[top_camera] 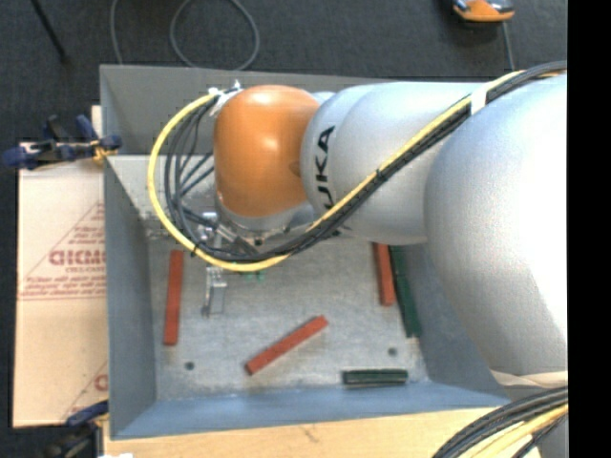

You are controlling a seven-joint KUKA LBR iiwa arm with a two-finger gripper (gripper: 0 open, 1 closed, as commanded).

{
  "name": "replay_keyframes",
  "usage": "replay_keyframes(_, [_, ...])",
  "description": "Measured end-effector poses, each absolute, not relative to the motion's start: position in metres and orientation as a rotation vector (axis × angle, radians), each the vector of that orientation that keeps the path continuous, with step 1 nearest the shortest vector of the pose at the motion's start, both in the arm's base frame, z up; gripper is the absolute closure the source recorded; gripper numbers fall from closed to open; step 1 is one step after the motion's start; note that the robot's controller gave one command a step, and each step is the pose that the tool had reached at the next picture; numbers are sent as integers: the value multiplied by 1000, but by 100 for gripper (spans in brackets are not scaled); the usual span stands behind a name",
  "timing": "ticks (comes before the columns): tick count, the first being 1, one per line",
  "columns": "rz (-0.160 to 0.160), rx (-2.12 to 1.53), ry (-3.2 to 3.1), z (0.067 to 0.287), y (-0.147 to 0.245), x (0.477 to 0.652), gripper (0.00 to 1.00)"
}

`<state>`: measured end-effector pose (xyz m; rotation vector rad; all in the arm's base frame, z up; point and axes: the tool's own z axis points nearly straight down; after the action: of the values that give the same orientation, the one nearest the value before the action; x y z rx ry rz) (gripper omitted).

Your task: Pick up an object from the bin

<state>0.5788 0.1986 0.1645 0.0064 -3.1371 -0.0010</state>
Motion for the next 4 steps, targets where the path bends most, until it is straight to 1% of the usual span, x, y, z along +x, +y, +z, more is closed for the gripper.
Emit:
replay_keyframes(1, [-1, 856, -3022, 68, 230, 599, 0])
replay_keyframes(2, [0, 1257, -2888, 102, 220, 597, 0])
replay_keyframes(3, [2, 1572, -2728, 101, 208, 610, 0])
replay_keyframes(4, [10, 1842, -2555, 74, 234, 626, 0])
